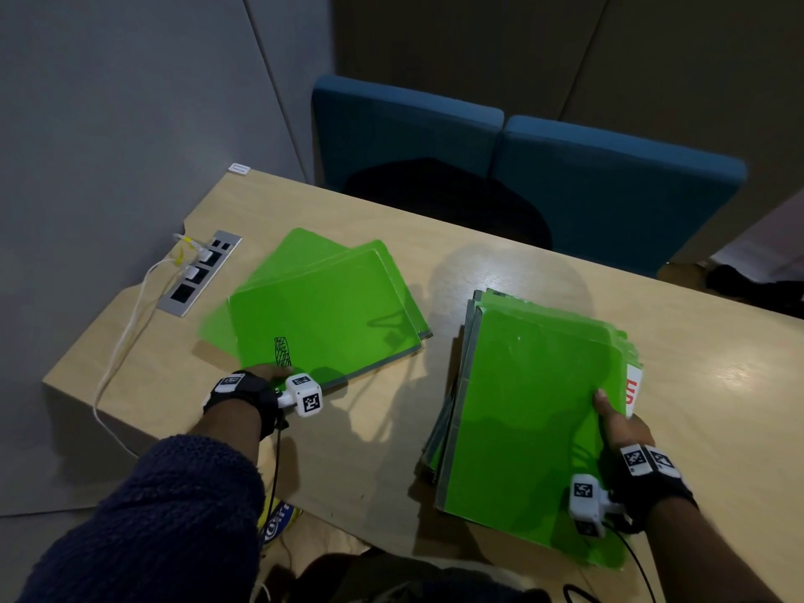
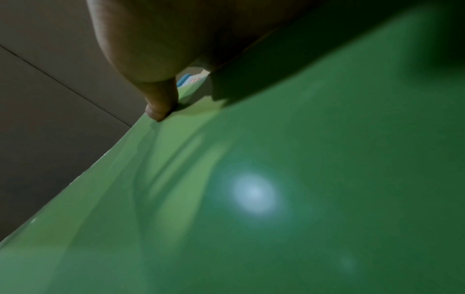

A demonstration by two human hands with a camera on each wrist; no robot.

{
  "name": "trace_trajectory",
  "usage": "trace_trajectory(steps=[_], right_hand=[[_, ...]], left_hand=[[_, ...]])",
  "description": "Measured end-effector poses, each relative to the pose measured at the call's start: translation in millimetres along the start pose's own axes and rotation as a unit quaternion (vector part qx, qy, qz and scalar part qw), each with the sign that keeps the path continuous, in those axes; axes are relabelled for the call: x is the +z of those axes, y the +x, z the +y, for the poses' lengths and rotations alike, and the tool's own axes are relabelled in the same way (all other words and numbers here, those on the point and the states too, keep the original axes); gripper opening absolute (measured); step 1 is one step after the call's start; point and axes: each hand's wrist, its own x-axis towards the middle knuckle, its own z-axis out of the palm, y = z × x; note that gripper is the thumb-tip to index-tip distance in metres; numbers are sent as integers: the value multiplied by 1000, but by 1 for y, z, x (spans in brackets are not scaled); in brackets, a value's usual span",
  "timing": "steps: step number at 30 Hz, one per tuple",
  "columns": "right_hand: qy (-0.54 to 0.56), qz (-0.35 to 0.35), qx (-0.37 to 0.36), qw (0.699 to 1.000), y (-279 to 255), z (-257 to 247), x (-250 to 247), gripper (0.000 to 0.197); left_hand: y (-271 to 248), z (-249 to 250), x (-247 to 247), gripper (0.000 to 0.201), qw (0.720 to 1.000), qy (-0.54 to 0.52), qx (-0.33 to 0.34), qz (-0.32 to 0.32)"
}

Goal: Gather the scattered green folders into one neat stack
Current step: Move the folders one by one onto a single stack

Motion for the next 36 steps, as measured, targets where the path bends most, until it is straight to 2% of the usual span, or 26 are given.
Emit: trace_trajectory(steps=[3,5,7,11,13,15,18,21,24,26,29,31,34,36], right_hand=[[2,3,4,1000,2,2,1,72],[-1,4,5,1000,2,1,1,72],[-2,1,1,1000,1,0,0,69],[-1,-4,0,1000,1,1,-1,72],[-4,-7,1,1000,1,1,-2,72],[-9,-15,-6,1000,-1,0,-4,71],[-19,-42,-24,999,-9,-1,-9,63],[8,-45,-19,999,-13,-3,-11,66],[17,-49,-23,998,-12,-4,-12,64],[14,-76,-36,996,-14,-4,-16,64],[31,-127,-54,990,-15,-2,-19,87],[79,-155,-48,984,-15,0,-21,95],[176,-168,-15,970,-28,-2,-26,86],[217,-173,-16,961,-34,0,-28,84]], left_hand=[[0,-2,-6,63,997,-71,-27,3],[2,-5,-10,72,999,-27,-14,-16],[12,-9,-12,77,1000,12,-2,4],[-6,-10,-6,70,989,76,94,87],[-12,-10,-6,48,988,-3,138,70],[-20,0,-12,27,975,-73,201,56],[-37,28,-28,33,949,-86,299,42],[-59,63,-43,38,927,-52,372,10],[-91,100,-45,34,890,27,452,-61],[-117,121,-33,35,862,96,488,-95],[-153,145,8,34,817,220,502,-177],[-168,152,44,42,776,316,497,-225],[-173,152,102,42,701,454,500,-231],[-178,147,141,45,658,508,520,-197]])
